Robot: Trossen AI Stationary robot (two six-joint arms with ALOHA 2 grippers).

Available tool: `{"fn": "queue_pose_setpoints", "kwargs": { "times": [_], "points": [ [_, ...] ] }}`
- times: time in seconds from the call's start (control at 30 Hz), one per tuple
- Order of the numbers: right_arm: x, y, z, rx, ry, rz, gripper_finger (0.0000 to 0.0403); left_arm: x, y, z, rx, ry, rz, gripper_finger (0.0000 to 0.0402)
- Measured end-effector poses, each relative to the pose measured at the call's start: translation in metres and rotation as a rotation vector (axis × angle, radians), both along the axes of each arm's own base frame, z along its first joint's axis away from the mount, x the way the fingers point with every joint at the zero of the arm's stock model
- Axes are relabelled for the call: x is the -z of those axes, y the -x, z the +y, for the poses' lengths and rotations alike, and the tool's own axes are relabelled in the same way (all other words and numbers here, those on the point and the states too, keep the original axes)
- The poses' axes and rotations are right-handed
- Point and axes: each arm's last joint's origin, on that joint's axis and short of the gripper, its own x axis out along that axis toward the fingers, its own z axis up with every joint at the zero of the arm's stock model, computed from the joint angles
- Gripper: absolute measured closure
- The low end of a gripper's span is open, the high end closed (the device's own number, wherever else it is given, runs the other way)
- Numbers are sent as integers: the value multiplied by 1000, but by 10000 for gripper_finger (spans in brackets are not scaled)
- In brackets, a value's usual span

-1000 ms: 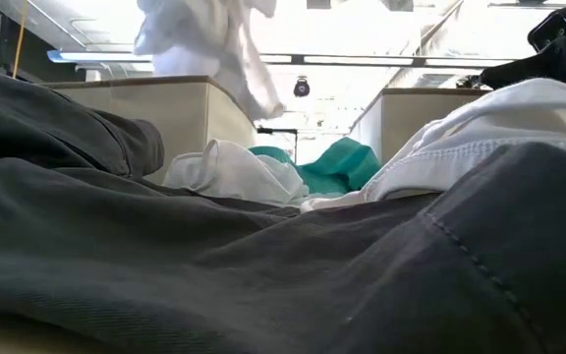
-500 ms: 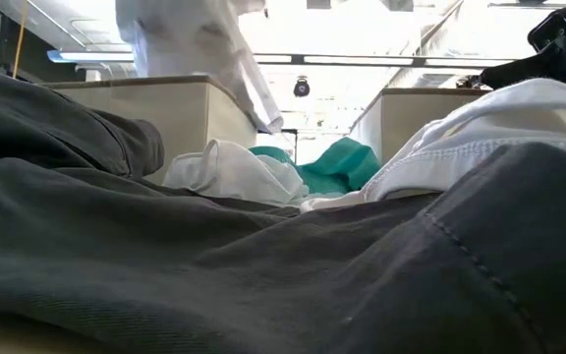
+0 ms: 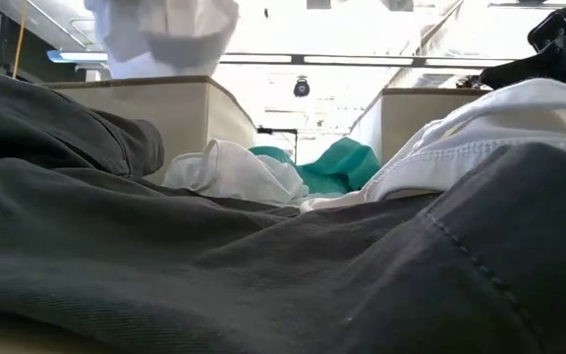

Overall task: Sort clothes
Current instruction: Put the white shirt into the left laundry organizer

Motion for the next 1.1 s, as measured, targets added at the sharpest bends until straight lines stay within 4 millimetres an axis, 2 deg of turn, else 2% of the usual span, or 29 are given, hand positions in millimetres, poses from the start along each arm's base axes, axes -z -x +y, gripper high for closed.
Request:
{"fn": "queue_pose_setpoints", "kwargs": {
  "times": [0.13, 0.37, 0.47, 0.67, 0.9, 1.1],
  "points": [
    [0, 0, 0, 0, 0, 0, 402, 25, -6, 5, -91, 40, 118, 394],
    [0, 0, 0, 0, 0, 0, 402, 89, -32, 25, -166, 217, 315, 394],
    [0, 0, 0, 0, 0, 0, 402, 116, -42, 42, -166, 345, 384, 394],
    [0, 0, 0, 0, 0, 0, 402, 168, -69, 88, -25, 622, 403, 394],
    [0, 0, 0, 0, 0, 0, 402, 231, -93, 144, -89, 814, 563, 394],
    [0, 0, 0, 0, 0, 0, 402, 280, -113, 168, -90, 891, 734, 394]
  ]
}}
